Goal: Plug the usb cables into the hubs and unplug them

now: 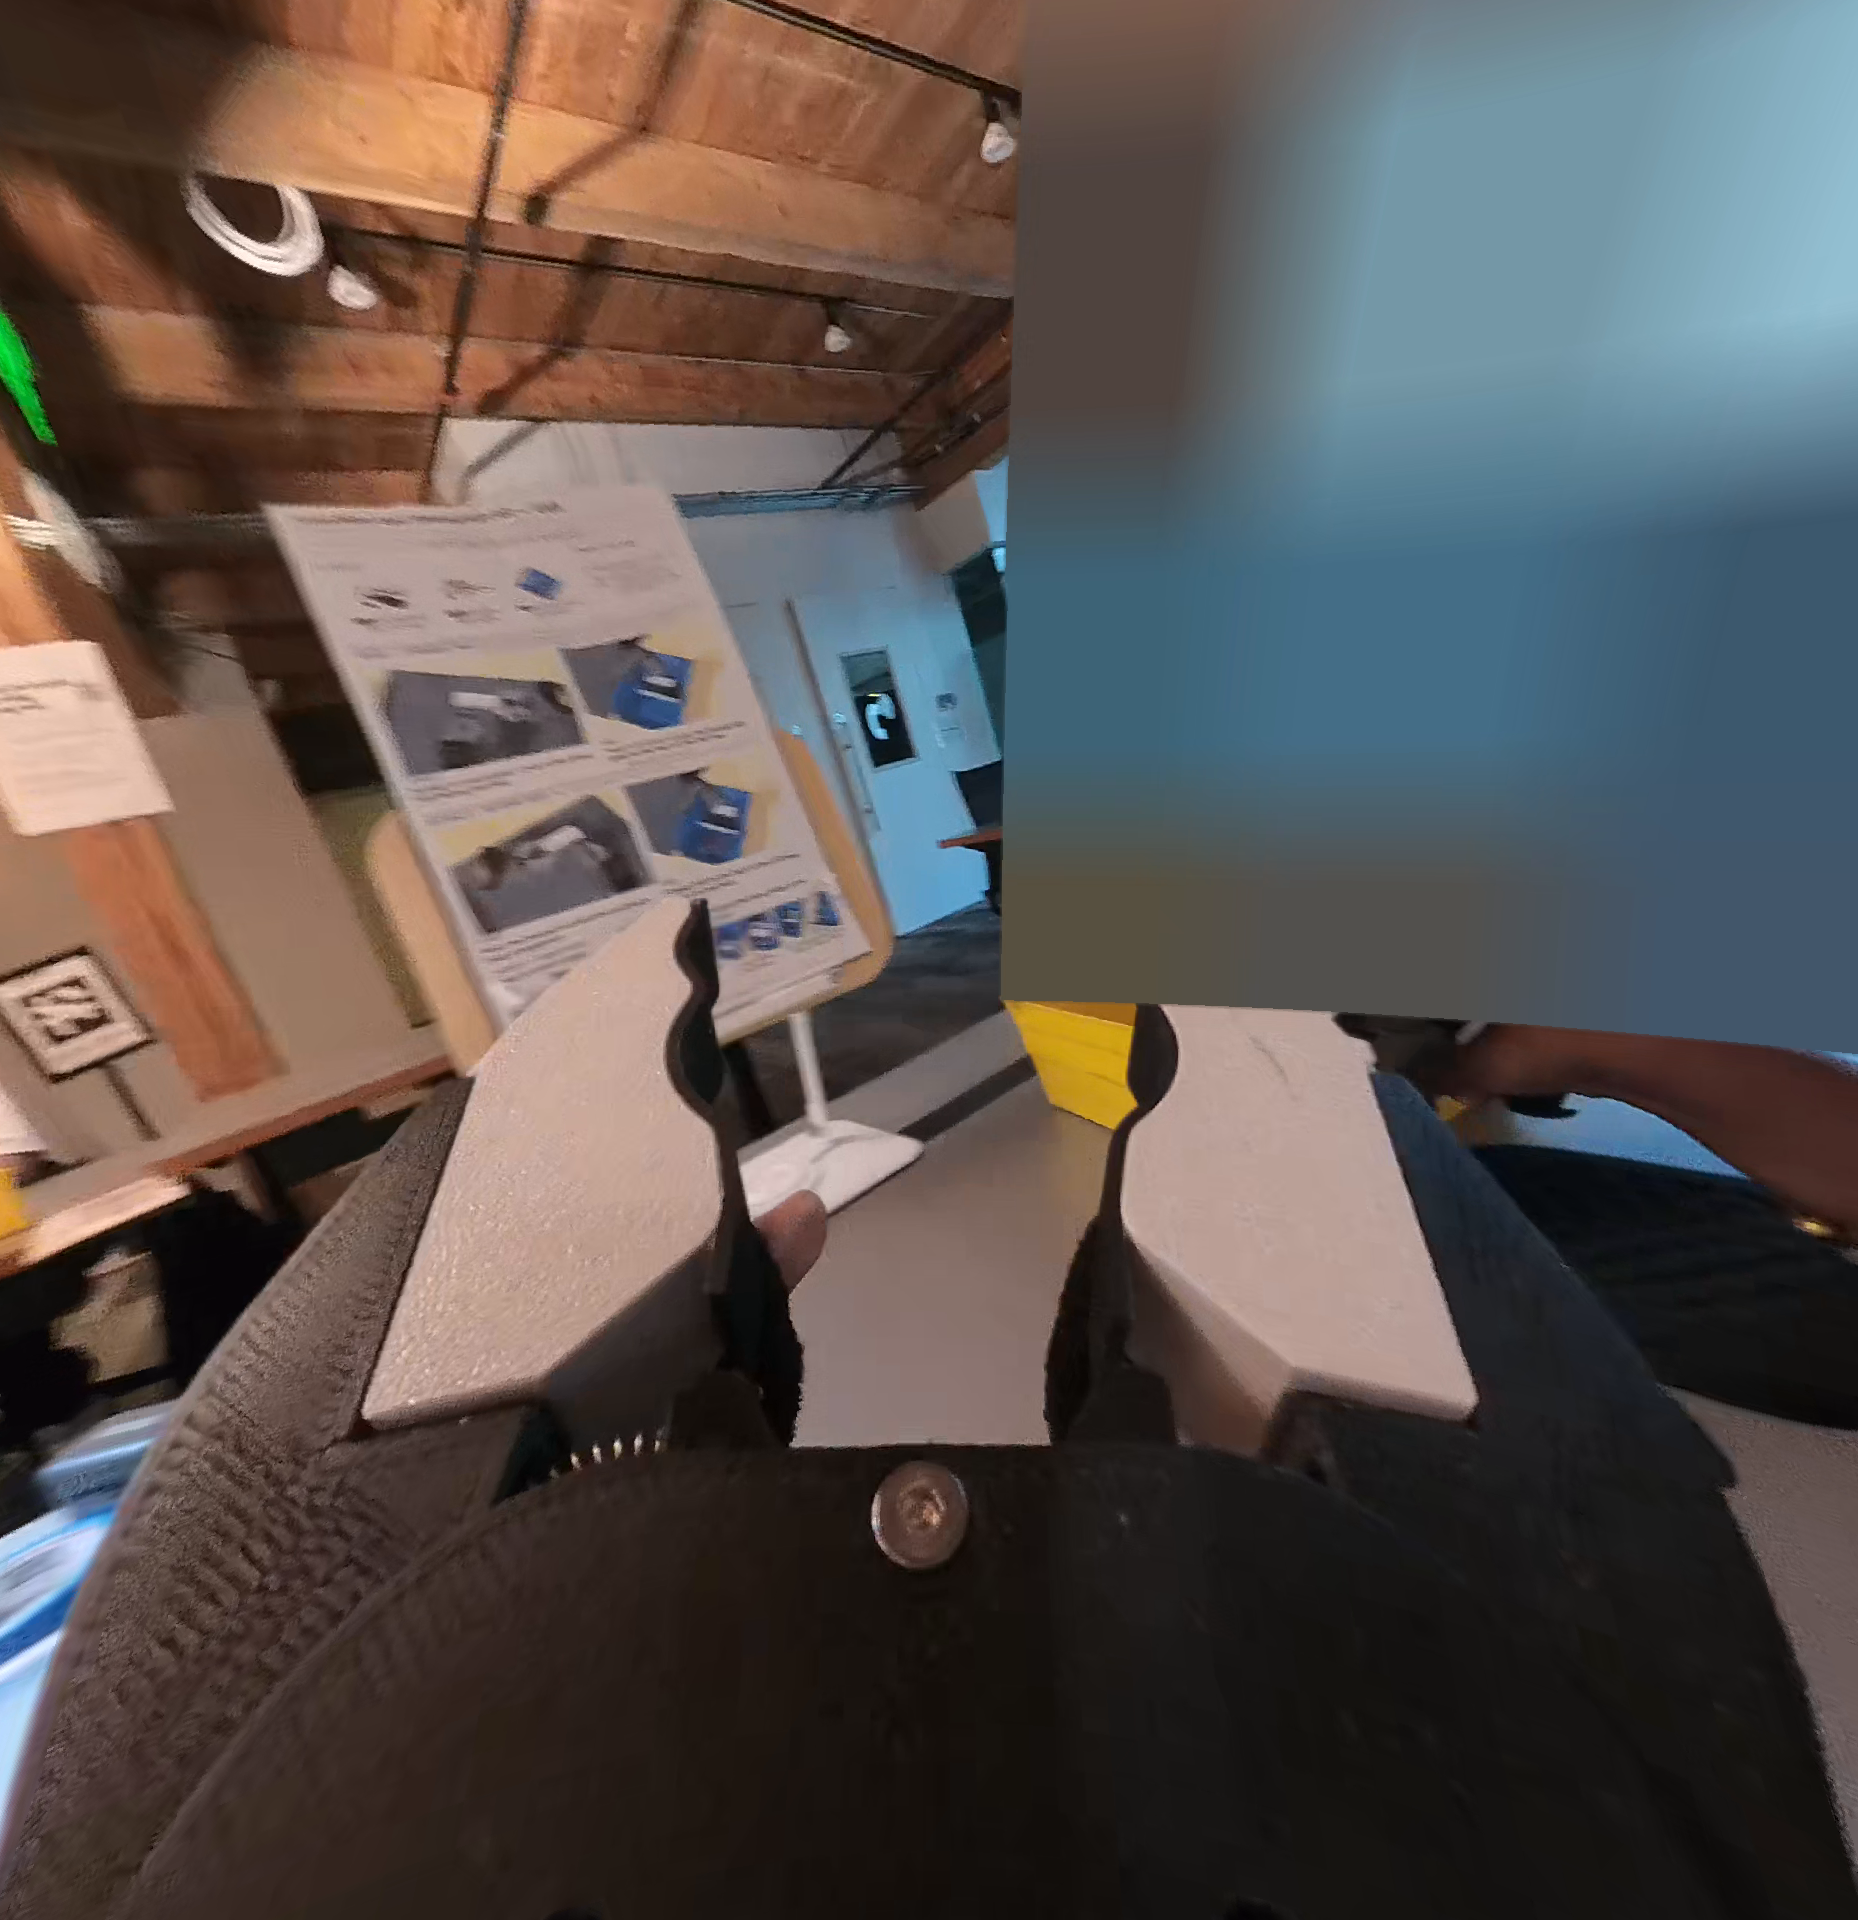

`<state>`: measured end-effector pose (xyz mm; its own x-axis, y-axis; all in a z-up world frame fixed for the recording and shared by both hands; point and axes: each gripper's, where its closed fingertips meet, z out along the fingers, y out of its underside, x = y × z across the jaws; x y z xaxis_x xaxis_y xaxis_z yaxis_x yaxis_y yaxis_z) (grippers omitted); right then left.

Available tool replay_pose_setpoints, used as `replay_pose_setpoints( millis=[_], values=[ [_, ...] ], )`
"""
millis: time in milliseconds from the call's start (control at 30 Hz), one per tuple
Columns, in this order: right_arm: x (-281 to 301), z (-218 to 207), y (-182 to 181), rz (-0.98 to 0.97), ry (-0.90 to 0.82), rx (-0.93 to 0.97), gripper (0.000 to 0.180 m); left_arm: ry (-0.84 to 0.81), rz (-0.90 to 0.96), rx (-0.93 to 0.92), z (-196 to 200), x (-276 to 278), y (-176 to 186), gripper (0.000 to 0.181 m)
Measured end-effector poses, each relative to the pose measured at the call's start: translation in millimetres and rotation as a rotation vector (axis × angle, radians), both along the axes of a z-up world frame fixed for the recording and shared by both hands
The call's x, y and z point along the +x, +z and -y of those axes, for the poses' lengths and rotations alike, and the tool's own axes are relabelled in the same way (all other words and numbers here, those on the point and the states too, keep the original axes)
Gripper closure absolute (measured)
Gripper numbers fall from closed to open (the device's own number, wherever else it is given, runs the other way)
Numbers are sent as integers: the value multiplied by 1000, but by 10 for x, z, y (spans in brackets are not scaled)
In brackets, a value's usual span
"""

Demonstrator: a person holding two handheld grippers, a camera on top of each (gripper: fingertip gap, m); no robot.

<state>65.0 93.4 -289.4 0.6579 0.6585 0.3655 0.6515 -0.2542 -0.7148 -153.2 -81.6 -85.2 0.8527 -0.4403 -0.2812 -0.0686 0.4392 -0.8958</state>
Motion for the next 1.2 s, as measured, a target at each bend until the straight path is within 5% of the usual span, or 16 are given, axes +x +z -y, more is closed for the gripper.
replay_pose_setpoints(
  millis=[933, 1200],
  values=[
    [-2587, 587, 35, -35, 548, 62, 154, 782, -10, -284, 443, -2446, -402, 107],
    [-2744, 721, 68, -142, 618, 71, 146, 919, 43, -483, 442, -3059, -995, 105]
  ],
)
